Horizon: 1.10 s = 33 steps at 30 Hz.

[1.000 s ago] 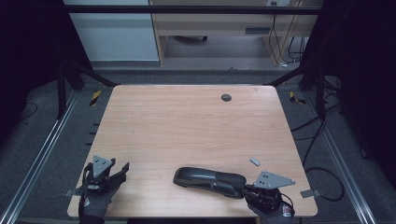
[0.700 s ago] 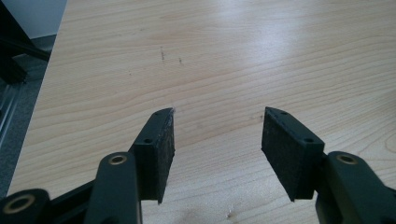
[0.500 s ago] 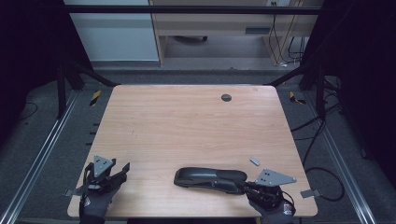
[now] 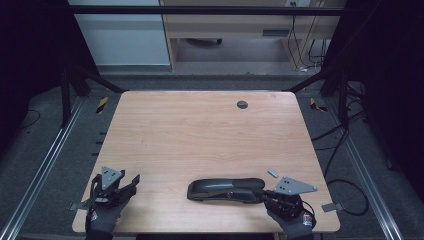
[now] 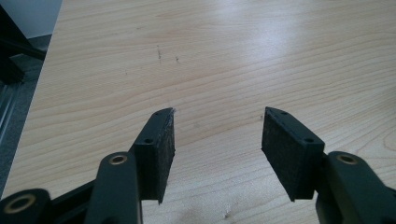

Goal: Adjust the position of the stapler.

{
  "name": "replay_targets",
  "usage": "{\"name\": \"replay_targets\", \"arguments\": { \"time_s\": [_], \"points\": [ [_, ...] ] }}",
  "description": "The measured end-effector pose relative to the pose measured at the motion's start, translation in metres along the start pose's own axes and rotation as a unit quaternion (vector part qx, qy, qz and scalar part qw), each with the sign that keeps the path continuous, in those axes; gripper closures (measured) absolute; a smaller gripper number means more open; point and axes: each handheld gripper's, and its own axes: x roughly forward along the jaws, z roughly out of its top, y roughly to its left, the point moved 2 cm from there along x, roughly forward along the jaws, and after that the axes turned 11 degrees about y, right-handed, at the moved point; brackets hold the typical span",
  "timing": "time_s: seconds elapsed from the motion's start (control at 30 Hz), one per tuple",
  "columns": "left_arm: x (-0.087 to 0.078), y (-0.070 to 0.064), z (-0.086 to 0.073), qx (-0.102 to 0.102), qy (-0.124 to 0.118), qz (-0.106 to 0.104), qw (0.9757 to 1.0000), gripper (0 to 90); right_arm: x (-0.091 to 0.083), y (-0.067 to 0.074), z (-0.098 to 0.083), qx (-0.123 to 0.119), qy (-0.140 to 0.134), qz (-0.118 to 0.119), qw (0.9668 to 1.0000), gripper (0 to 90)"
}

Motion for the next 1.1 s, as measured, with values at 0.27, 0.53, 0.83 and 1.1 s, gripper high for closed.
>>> {"name": "replay_targets", "arguments": {
  "time_s": [0.27, 0.53, 0.83, 1.1],
  "points": [
    [-0.001, -0.004, 0.001, 0.009, -0.005, -0.002, 1.0, 43.5, -0.007, -0.001, 0.001, 0.003, -0.021, -0.008, 0.9997, 87.7],
    [-0.003, -0.014, 0.004, 0.027, -0.011, -0.009, 0.9995, 42.0, -0.022, -0.019, -0.001, 0.029, -0.066, -0.033, 0.9968, 76.7],
    [-0.007, -0.033, 0.014, 0.061, -0.026, -0.026, 0.9975, 39.4, -0.027, -0.049, -0.01, 0.062, -0.076, -0.105, 0.9897, 59.1],
    [-0.016, -0.049, 0.024, 0.081, -0.04, -0.041, 0.995, 37.1, -0.03, -0.071, -0.021, 0.088, -0.063, -0.144, 0.9836, 56.2]
  ]
}}
